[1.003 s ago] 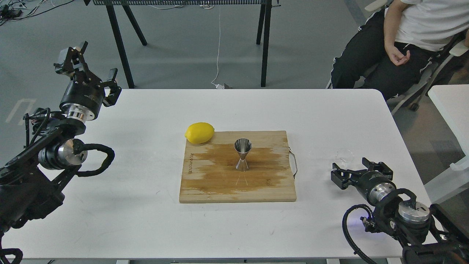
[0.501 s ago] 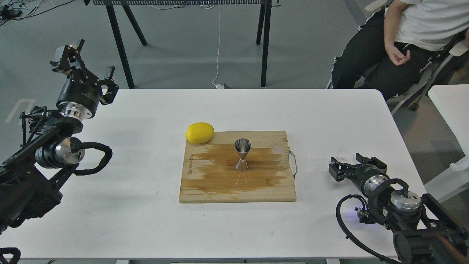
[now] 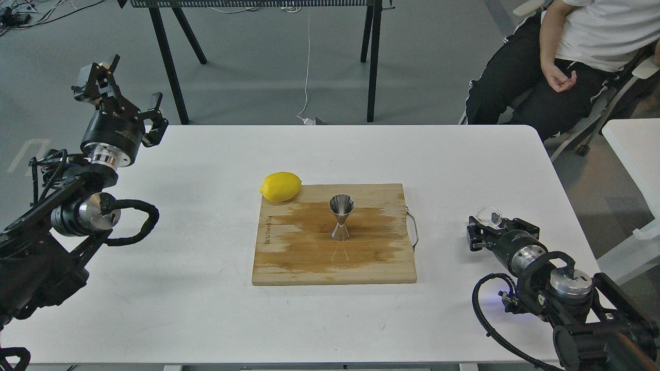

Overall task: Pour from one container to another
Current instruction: 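Move the right gripper to the small clear glass cup and grasp it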

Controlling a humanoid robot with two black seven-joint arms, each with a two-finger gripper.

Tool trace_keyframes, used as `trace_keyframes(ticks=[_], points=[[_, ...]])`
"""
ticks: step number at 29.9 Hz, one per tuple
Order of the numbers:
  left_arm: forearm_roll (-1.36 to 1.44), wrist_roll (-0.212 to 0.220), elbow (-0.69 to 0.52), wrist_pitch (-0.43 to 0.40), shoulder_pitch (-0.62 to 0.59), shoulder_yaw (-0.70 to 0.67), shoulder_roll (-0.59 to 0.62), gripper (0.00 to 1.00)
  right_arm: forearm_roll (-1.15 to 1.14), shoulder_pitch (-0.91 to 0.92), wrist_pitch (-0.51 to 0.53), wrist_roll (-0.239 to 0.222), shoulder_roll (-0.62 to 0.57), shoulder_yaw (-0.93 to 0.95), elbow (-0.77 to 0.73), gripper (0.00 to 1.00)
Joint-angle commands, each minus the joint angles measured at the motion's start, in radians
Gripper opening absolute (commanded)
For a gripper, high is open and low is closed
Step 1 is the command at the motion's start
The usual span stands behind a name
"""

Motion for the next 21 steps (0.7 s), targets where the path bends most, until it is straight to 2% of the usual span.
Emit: trace_keyframes(ticks=[1,11,17,21], points=[[0.001,0.0,0.0,0.0,-0.001,0.0,0.003,1.0,0.001,-0.003,0.0,0.0,0.0,0.0,0.037,0.33],[0.001,0.0,0.0,0.0,-0.001,0.002,0.003,1.0,-0.042,-0.04,-0.027,0.007,-0.038,-0.06,0.377,0.31],[0.001,0.0,0.0,0.002,-0.001,0.002,0.003,1.0,-0.168,-0.018,-0.159,0.01,-0.029,-0.084,0.525,0.31],[0.001,0.0,0.0,0.002,-0.001,0.0,0.003,1.0,-0.281,0.037,-0.239,0.01,0.04,-0.116,0.527,0.29]])
